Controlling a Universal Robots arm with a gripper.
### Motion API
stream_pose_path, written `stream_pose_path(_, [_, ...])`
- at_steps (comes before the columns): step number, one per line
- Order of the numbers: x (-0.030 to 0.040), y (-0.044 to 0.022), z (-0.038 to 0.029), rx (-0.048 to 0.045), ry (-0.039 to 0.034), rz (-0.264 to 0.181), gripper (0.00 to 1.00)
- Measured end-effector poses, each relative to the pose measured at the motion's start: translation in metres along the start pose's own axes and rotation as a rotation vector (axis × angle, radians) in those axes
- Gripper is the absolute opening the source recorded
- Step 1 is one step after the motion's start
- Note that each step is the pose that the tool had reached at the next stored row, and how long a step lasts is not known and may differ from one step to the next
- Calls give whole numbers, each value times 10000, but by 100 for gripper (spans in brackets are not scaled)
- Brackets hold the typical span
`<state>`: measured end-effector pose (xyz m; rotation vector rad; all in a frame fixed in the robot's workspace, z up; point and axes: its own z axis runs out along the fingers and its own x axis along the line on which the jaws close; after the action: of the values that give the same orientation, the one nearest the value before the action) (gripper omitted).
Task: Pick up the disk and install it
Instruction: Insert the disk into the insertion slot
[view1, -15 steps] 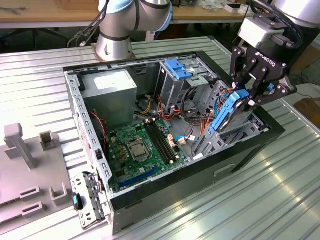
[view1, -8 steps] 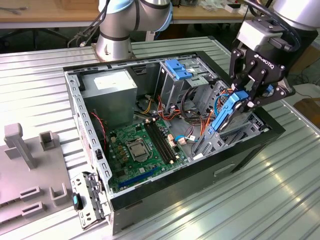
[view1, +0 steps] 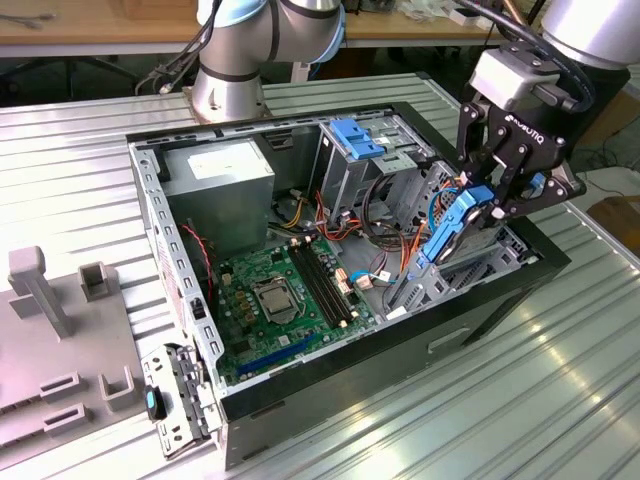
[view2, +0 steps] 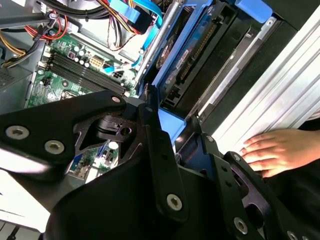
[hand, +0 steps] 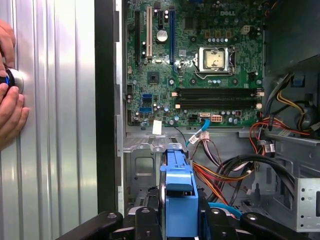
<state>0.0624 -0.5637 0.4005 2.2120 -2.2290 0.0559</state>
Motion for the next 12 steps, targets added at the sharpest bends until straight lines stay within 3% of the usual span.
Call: stream_pose_path(12, [3, 3, 95, 0, -4, 0, 37])
